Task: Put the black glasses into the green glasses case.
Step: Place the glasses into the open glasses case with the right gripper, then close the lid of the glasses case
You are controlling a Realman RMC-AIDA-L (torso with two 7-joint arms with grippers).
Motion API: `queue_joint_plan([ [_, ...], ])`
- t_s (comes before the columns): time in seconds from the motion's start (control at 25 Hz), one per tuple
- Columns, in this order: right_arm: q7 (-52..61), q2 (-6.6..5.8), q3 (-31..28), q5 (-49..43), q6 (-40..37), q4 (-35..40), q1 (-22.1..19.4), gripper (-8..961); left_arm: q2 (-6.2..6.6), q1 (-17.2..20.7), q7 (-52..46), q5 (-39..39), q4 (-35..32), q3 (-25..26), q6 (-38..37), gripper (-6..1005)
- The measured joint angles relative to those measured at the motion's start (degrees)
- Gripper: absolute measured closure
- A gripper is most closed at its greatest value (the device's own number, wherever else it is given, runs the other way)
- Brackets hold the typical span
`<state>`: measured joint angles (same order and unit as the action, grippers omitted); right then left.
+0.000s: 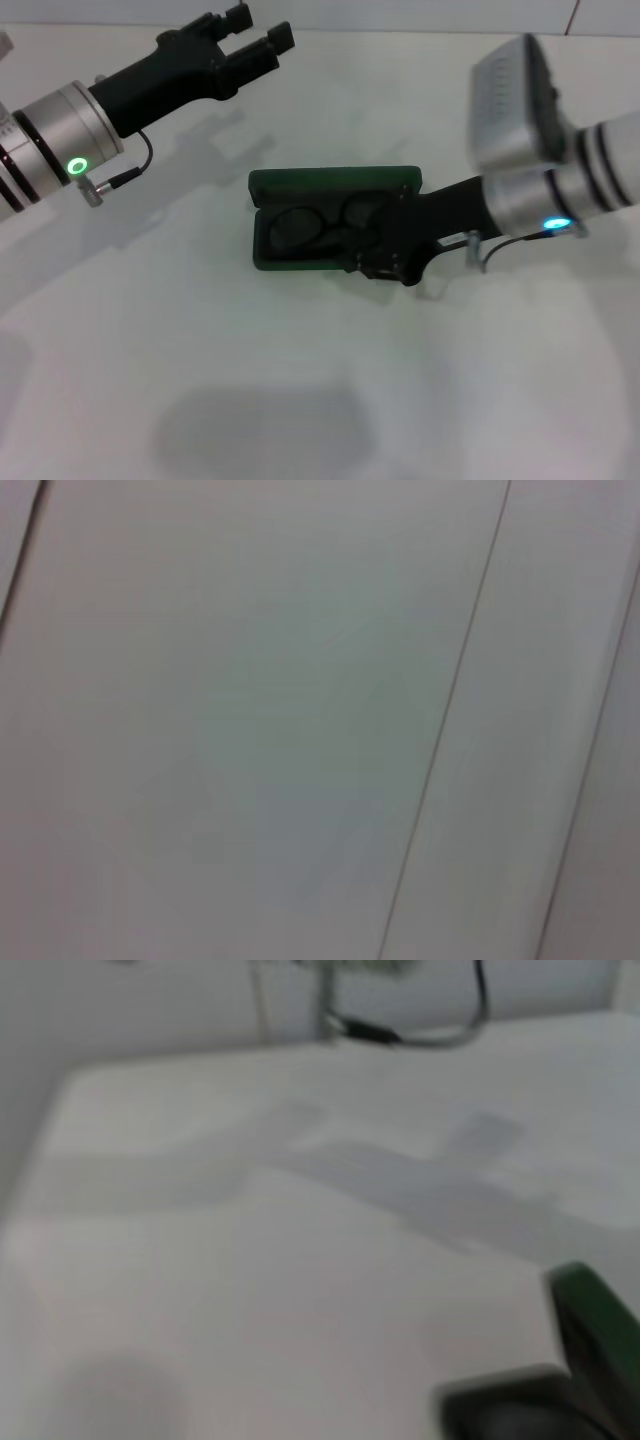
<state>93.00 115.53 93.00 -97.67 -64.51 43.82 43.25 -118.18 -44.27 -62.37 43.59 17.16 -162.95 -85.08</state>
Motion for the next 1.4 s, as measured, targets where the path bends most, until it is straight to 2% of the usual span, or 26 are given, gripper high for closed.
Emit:
queue_joint_plan([
  [0.12, -1.5, -0.34, -10.7, -0.3, -9.5, 6.0, -5.5, 664, 0.55, -0.7, -1.9, -1.9, 0.1, 0.0, 0.0, 210],
  [0.16, -2.2, -0.29, -17.2, -0.1, -11.7, 8.6, -8.6, 663, 0.82, -1.3, -2.9, -2.7, 0.2, 0.0, 0.1, 210],
  [0.24, -3.1, 0.1, -23.3, 1.1, -11.9, 10.6, -12.1, 661, 1.4, -2.9, -5.0, -5.0, 0.2, 0.0, 1.2, 209],
  [0.32, -6.8, 0.52, -28.3, 6.6, -7.4, 11.0, -16.7, 659, 1.76, -5.6, -8.4, -8.8, 0.3, 0.0, 4.2, 209],
  [0.4, -11.8, 0.46, -29.2, 14.5, -2.1, 8.7, -19.0, 657, 1.87, -8.8, -12.1, -13.8, 0.3, 0.0, 7.4, 208],
  [0.52, -17.6, 0.3, -29.4, 22.9, 1.7, 4.0, -19.8, 654, 1.51, -13.2, -17.3, -23.7, 0.2, 0.0, 11.1, 207],
  [0.72, -19.9, 0.06, -30.2, 24.9, 2.2, 0.4, -20.5, 649, 0.05, -16.0, -22.8, -33.8, 0.4, 0.0, 16.0, 206],
  [0.92, -20.6, -0.03, -30.5, 24.8, 2.6, -0.6, -21.2, 644, -0.23, -16.2, -26.4, -37.1, 0.4, 0.0, 19.4, 205],
  [1.4, -21.0, -0.04, -30.0, 24.4, 3.4, -1.2, -20.7, 632, -0.74, -16.4, -27.2, -39.2, 0.1, 0.0, 20.3, 202],
])
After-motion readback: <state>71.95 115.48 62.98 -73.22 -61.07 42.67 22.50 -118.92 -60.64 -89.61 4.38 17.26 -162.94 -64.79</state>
